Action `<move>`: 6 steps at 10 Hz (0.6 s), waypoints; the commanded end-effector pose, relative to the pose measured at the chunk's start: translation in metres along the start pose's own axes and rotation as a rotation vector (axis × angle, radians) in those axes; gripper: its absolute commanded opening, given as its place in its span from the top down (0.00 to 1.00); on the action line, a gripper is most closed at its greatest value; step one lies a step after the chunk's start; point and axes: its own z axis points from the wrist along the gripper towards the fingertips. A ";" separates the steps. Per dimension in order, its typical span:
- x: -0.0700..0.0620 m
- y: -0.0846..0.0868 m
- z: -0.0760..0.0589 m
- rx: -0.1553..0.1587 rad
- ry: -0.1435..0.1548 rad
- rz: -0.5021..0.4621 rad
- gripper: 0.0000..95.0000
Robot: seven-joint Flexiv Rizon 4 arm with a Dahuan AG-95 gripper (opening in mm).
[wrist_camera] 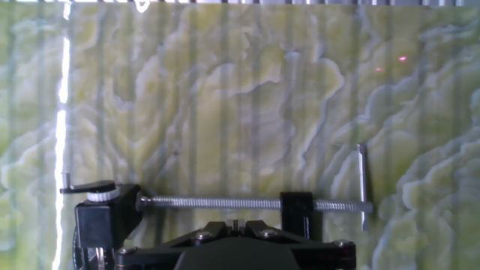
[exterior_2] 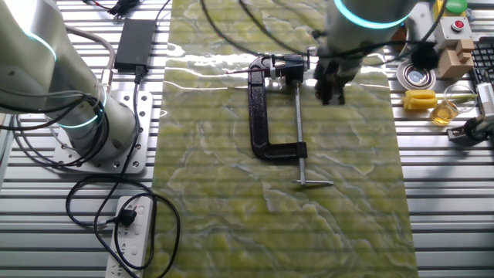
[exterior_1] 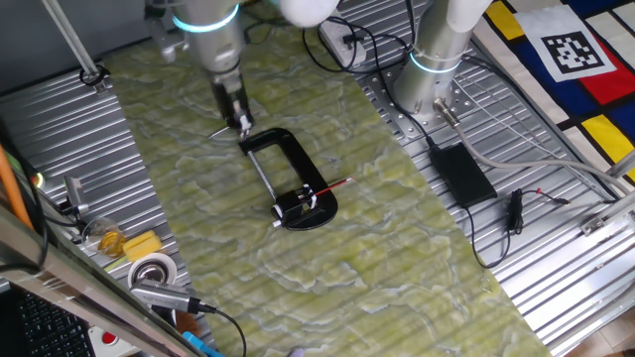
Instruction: Sharpen the pencil with a pencil sharpener
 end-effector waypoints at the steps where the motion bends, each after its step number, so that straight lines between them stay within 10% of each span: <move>1: -0.032 0.032 0.009 0.009 0.006 0.027 1.00; 6: -0.045 0.109 0.028 0.020 -0.021 0.038 1.00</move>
